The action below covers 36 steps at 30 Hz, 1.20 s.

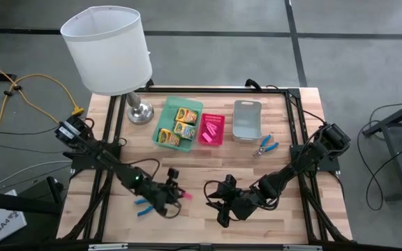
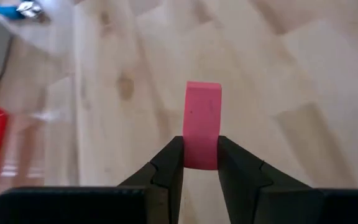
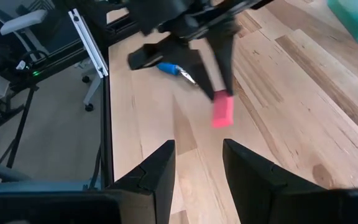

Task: Pick & Place School Supplies
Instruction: Put the pink eraser into the red bin

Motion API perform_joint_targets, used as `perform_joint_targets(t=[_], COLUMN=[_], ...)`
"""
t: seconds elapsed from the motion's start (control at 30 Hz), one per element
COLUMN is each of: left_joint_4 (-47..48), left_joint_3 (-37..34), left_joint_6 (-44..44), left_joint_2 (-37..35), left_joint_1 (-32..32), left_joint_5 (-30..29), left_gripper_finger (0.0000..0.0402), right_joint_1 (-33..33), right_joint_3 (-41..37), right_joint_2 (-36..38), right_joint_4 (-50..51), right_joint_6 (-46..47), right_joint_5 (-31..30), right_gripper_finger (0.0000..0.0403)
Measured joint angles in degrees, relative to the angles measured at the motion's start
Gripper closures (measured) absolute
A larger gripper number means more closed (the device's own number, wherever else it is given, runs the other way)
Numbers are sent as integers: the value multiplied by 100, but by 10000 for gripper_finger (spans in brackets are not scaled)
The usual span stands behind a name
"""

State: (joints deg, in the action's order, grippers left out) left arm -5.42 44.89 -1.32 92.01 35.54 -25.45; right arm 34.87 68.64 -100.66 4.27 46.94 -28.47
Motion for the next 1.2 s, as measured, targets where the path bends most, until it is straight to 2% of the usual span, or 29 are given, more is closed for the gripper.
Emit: perform_joint_targets(t=[0.07,0.3,0.57,0.9,1.2], left_joint_4=[3,38,66,61,82], left_joint_3=[1,8,8,8,183], left_joint_6=[0,203,1030,1359,1741], left_joint_2=[0,-68,-440,-767,-765], left_joint_1=[-173,-819,-1566,-3078,-4190], left_joint_5=[36,724,844,2228,2934], left_gripper_finger=[320,320,320,320,320], right_joint_1=[0,0,7,150,227], right_joint_3=[1,1,1,1,1], right_joint_2=[-3,-7,-7,-7,-7], right_joint_4=[0,3,111,229,233], right_joint_6=[0,124,556,901,1029], right_joint_5=[0,0,-9,-12,-72], right_gripper_finger=[277,277,277,277,277])
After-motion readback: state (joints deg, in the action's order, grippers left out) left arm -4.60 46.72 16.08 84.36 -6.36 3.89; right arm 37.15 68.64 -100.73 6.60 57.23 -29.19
